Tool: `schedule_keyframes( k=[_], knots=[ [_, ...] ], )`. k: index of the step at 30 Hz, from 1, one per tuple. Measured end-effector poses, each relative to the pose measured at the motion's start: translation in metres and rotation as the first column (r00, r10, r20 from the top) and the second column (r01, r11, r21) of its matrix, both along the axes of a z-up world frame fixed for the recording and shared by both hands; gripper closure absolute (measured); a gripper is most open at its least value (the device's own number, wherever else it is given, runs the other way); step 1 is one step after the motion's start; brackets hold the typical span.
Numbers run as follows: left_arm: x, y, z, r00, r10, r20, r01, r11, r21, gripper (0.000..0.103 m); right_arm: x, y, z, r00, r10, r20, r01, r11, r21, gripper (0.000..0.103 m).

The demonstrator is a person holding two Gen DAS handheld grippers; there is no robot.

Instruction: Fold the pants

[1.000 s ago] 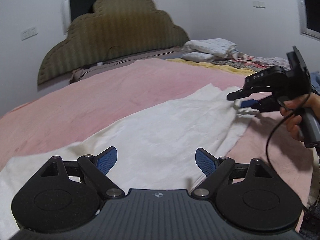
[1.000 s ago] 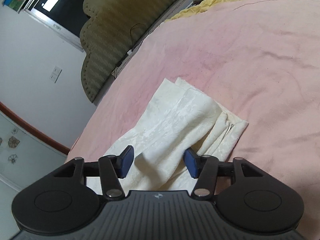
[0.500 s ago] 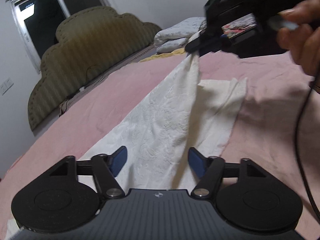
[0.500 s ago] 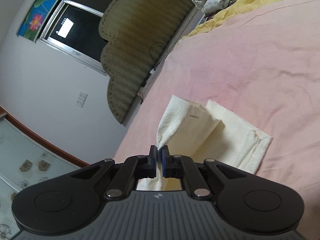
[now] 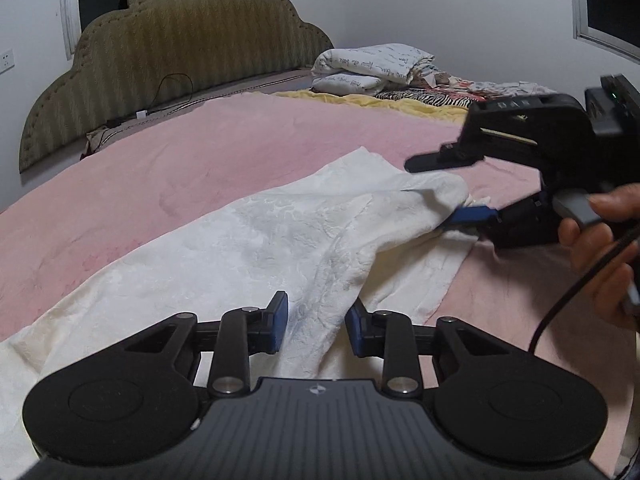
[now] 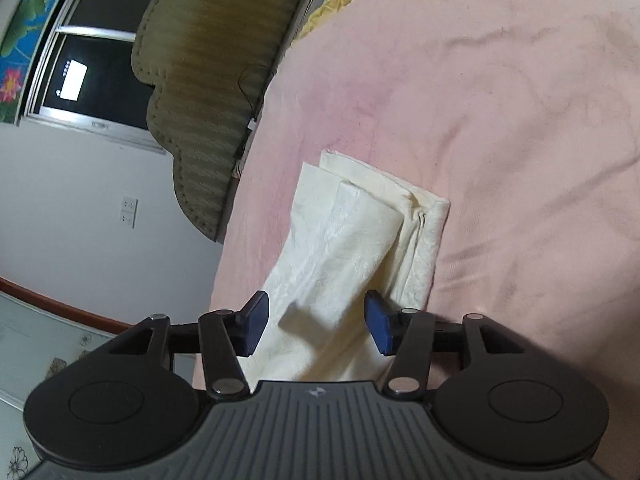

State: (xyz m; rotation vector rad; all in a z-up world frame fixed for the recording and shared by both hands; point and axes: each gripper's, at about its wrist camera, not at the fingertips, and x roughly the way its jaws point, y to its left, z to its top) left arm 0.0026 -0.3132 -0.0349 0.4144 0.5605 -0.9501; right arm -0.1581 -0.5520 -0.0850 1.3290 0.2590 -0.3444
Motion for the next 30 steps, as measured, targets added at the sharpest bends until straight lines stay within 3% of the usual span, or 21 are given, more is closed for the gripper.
schedule_keyframes(
  k=[1, 2, 3, 4, 7, 9, 13, 14, 16, 17, 19, 21, 23, 24, 26, 27, 30],
  knots=[
    [0.000, 0.000, 0.000, 1.000, -0.005, 0.002, 0.005, 1.000, 0.001, 0.077, 0.002, -0.001, 0.002, 1.000, -0.008, -0.001, 0.008, 0.999, -0.035, 0.053],
    [-0.002, -0.002, 0.001, 1.000, -0.014, 0.006, 0.014, 1.000, -0.001, 0.080, 0.005, -0.003, 0.006, 1.000, -0.017, -0.015, 0.016, 0.997, -0.074, 0.079],
    [-0.002, -0.002, 0.003, 1.000, -0.022, 0.011, 0.022, 1.000, -0.002, 0.084, 0.008, -0.005, 0.011, 0.999, -0.018, -0.030, 0.014, 0.995, -0.103, 0.094],
    [-0.003, -0.002, 0.004, 0.999, -0.033, 0.018, 0.034, 0.999, -0.005, 0.085, 0.010, -0.005, 0.018, 0.999, -0.021, -0.024, 0.018, 0.991, -0.134, 0.097],
    [-0.011, -0.001, 0.010, 0.996, -0.081, 0.027, 0.081, 0.997, -0.010, 0.087, 0.005, 0.005, 0.054, 1.000, -0.024, -0.013, 0.019, 0.951, -0.310, 0.097],
    [-0.015, -0.002, 0.009, 0.993, -0.115, 0.001, 0.115, 0.993, 0.003, 0.088, 0.000, 0.009, 0.061, 0.999, -0.025, -0.042, 0.008, 0.937, -0.349, 0.097],
    [-0.017, -0.004, -0.006, 0.991, -0.134, -0.031, 0.135, 0.989, 0.053, 0.085, -0.010, -0.006, 0.024, 0.978, 0.000, -0.209, -0.046, 0.975, -0.215, 0.094],
    [-0.017, -0.003, -0.008, 0.992, -0.126, -0.026, 0.128, 0.991, 0.051, 0.074, -0.016, -0.008, 0.012, 0.977, 0.002, -0.215, -0.037, 0.986, -0.161, 0.094],
    [-0.019, 0.002, -0.004, 0.992, -0.123, -0.019, 0.124, 0.991, 0.042, 0.071, -0.032, -0.009, 0.007, 0.988, -0.026, -0.153, 0.011, 0.995, -0.096, 0.092],
    [-0.020, 0.007, 0.001, 0.993, -0.117, -0.009, 0.118, 0.992, 0.033, 0.063, -0.037, -0.009, 0.011, 0.985, -0.050, -0.166, 0.033, 0.994, -0.106, 0.091],
    [-0.023, 0.020, 0.010, 0.994, -0.103, 0.029, 0.103, 0.995, 0.000, 0.049, -0.048, -0.004, 0.029, 0.966, -0.172, -0.195, 0.127, 0.967, -0.220, 0.089],
    [-0.025, 0.034, 0.023, 0.995, -0.079, 0.067, 0.080, 0.996, -0.024, 0.038, -0.050, 0.006, 0.052, 0.941, -0.275, -0.195, 0.178, 0.897, -0.405, 0.088],
    [-0.022, 0.048, 0.030, 0.996, -0.032, 0.083, 0.034, 0.999, -0.033, 0.033, -0.029, 0.016, 0.069, 0.957, -0.208, -0.201, 0.071, 0.841, -0.536, 0.088],
    [-0.018, 0.055, 0.032, 0.997, 0.000, 0.082, 0.002, 0.999, -0.033, 0.033, -0.012, 0.019, 0.071, 0.967, -0.126, -0.220, -0.015, 0.838, -0.545, 0.087],
    [-0.003, 0.069, 0.032, 0.996, 0.071, 0.044, -0.071, 0.997, -0.020, 0.032, 0.025, 0.020, 0.061, 0.967, 0.081, -0.240, -0.190, 0.860, -0.473, 0.077],
    [0.006, 0.076, 0.028, 0.994, 0.106, 0.009, -0.106, 0.994, -0.003, 0.032, 0.041, 0.018, 0.052, 0.960, 0.130, -0.247, -0.230, 0.871, -0.434, 0.076],
    [0.028, 0.090, 0.010, 0.980, 0.171, -0.097, -0.163, 0.983, 0.088, 0.035, 0.076, 0.003, 0.025, 0.928, 0.107, -0.357, -0.261, 0.869, -0.421, 0.077]
  ],
)
